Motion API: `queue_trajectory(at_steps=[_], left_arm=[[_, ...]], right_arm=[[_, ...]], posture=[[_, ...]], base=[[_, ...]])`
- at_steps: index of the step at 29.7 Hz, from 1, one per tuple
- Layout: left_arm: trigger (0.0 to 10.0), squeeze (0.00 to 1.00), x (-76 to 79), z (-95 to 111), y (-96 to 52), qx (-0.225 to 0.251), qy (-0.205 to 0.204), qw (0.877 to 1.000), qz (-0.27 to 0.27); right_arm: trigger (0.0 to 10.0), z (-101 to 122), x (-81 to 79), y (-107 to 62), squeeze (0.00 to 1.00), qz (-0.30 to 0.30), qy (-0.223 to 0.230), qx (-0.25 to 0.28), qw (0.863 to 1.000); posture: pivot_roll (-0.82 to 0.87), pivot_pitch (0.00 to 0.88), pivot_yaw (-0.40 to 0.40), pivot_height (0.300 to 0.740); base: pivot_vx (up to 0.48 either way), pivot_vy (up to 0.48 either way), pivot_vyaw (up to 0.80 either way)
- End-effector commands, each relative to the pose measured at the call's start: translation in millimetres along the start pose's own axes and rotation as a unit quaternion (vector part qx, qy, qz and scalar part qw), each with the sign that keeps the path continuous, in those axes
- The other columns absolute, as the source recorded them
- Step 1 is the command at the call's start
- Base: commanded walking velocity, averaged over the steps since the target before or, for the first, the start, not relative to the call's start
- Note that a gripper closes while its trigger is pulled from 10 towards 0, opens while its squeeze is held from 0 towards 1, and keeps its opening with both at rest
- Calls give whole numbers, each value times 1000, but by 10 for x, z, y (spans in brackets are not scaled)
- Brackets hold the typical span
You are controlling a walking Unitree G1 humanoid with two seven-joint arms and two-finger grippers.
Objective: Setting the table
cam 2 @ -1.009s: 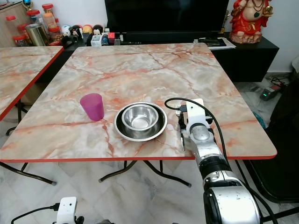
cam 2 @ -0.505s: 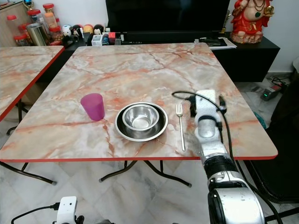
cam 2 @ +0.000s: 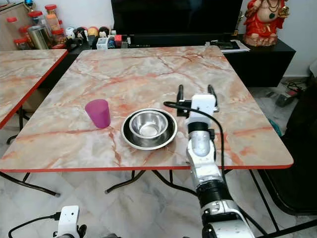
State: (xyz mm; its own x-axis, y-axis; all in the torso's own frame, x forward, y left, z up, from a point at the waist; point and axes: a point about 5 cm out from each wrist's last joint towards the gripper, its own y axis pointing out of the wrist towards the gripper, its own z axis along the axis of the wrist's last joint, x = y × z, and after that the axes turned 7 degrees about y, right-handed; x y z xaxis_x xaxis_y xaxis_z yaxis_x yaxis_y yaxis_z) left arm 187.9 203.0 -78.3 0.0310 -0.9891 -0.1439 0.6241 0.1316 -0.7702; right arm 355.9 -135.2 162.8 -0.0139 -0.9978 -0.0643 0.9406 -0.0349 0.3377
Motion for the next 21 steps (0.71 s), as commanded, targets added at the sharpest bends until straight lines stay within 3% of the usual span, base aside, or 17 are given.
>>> queue_trajectory(at_steps=[1, 21], left_arm=[[10000, 0, -41, 12, 2, 1, -10, 1000, 9], [10000, 0, -112, -6, -5, 2, -12, 1000, 22]], right_arm=[[10000, 82, -25, 13, 0, 7, 8, 23, 1000], [10000, 136, -191, 14, 0, 23, 33, 33, 999]], posture=[[-61, 0, 36, 693], [-39, 0, 38, 693]], base=[[0, 364, 0], [0, 376, 0]])
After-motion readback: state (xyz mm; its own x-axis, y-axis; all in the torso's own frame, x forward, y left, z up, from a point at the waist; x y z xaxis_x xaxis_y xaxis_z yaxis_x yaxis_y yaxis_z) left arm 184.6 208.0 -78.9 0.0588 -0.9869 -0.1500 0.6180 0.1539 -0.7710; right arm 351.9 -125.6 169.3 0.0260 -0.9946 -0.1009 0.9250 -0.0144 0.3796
